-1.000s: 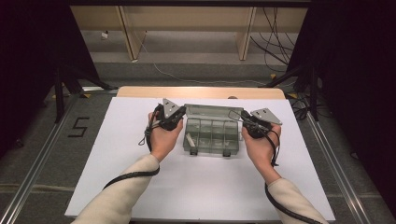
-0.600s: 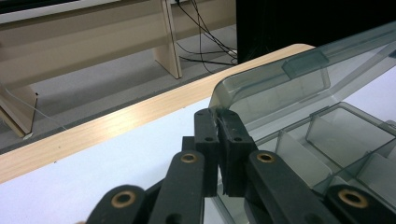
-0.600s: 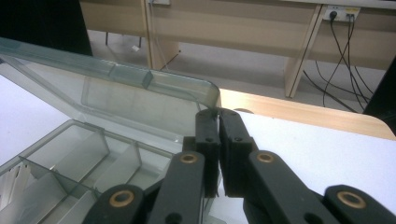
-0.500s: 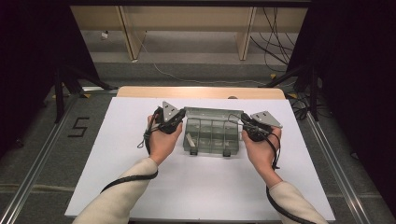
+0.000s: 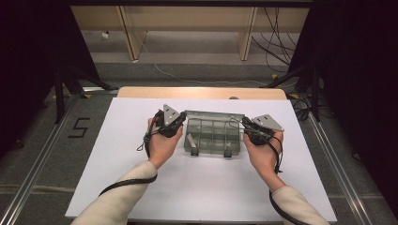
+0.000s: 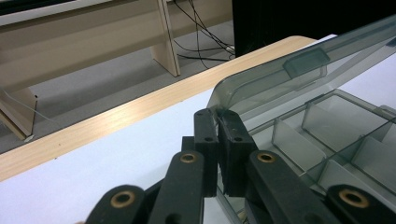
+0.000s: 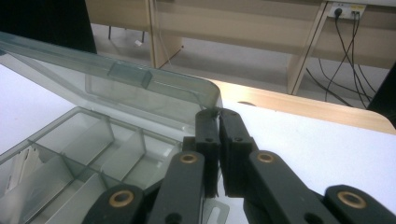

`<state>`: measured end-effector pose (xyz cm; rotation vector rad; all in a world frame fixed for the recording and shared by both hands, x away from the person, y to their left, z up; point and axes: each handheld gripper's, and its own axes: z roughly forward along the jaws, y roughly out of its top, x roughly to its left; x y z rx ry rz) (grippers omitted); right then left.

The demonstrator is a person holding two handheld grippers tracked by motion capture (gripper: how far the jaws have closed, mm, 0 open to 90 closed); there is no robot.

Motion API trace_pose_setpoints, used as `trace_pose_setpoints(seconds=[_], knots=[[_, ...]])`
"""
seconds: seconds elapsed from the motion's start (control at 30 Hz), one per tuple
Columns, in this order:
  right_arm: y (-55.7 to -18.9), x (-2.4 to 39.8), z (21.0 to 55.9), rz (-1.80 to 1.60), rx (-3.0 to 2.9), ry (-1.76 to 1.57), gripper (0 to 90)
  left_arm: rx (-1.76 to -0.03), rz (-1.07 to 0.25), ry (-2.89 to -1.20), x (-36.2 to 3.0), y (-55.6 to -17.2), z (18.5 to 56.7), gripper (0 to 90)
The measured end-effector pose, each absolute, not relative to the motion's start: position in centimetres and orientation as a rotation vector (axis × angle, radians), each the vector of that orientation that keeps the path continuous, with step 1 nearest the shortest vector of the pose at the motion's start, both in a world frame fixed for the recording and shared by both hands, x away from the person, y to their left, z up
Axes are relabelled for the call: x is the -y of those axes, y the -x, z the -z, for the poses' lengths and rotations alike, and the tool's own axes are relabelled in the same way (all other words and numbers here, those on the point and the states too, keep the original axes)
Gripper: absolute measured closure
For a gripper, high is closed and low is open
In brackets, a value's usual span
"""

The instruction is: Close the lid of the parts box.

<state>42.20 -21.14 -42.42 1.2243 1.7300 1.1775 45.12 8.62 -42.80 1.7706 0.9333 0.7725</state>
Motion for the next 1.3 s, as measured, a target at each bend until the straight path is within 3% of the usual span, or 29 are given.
trace_pose_setpoints(seconds=[1.3], knots=[[-40.3,21.7,43.2,-1.117,-1.859,-1.222,84.3,-0.928,-0.682,-1.840,-9.4,-43.3,44.3,83.8]])
